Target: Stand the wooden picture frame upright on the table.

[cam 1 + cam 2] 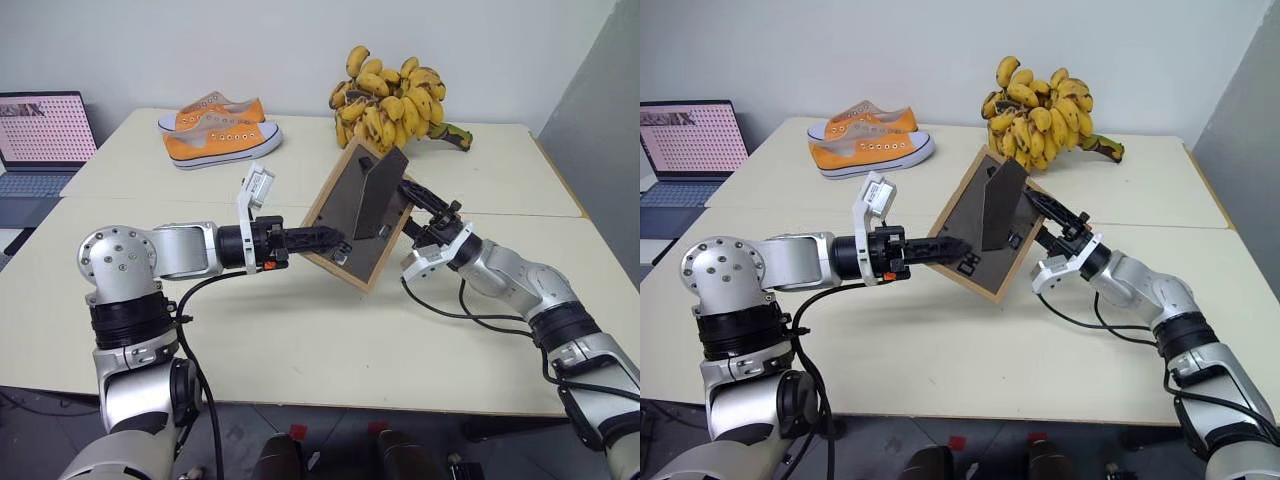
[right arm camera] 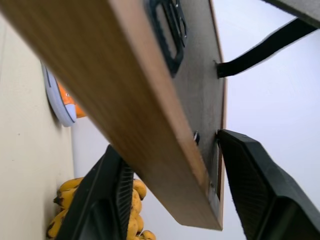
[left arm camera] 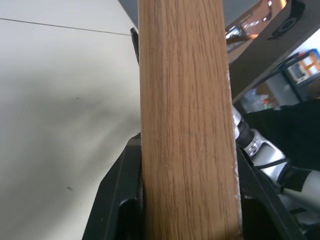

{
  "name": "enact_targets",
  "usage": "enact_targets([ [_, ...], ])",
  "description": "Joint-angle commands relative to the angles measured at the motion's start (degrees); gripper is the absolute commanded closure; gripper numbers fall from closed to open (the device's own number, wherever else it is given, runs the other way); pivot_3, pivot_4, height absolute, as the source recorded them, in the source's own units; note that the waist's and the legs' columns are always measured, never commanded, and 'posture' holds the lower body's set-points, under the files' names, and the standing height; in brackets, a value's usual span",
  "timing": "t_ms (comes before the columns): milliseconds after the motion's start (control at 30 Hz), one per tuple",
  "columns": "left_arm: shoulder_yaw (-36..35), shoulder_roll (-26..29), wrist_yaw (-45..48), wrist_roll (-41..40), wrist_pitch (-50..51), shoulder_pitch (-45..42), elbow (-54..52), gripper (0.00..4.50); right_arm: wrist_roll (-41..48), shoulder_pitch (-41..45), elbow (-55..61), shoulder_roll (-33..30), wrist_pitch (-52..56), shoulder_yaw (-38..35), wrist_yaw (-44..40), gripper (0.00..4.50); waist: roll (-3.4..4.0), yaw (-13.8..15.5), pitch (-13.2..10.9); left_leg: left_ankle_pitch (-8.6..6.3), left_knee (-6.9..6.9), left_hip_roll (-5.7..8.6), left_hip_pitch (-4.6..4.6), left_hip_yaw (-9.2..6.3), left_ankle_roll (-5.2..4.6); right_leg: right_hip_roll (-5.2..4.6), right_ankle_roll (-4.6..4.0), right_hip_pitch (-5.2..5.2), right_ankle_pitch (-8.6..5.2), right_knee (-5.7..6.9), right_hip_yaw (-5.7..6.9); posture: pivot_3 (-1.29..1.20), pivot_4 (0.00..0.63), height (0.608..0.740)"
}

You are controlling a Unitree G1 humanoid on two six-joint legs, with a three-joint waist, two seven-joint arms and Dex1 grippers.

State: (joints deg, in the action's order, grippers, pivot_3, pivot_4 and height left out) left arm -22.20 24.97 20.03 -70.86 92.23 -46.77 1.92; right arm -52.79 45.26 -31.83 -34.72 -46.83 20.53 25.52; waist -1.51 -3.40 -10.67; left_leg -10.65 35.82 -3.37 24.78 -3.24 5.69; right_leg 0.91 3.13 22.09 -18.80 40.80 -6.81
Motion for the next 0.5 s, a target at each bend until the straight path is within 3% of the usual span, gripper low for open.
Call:
enact_targets([
  [33,-1.5,0.8,-3.8,-5.5,0.3,-1.4,3.0,3.21,-2.0,2.5,0.1,0.3,0.6,0.4,4.4,2.56,0.00,0.0,0.0,0.00,0.00,0.00,0.00,0.00,0.00,0.00,0.00,0.00,0.00,0.02,0.00,0.00,0.150,0.740],
  [267,-0.7,2.8,-9.0,-8.2,0.3,-3.7,11.9,3.21,-3.8,2.9,1.6,0.4,1.3,0.9,8.0,3.03,0.00,0.0,0.0,0.00,0.03,0.03,0.00,-0.03,0.00,-0.01,0.00,0.00,0.00,0.04,0.01,0.00,0.150,0.740],
  [500,4.4,5.7,-8.3,-12.0,0.3,-3.9,11.0,3.21,-4.3,3.3,1.0,0.0,2.1,1.6,7.3,3.06,0.00,0.0,0.0,0.00,0.02,0.03,-0.01,-0.05,0.00,-0.01,0.00,0.00,0.00,0.06,0.02,0.00,0.150,0.740],
])
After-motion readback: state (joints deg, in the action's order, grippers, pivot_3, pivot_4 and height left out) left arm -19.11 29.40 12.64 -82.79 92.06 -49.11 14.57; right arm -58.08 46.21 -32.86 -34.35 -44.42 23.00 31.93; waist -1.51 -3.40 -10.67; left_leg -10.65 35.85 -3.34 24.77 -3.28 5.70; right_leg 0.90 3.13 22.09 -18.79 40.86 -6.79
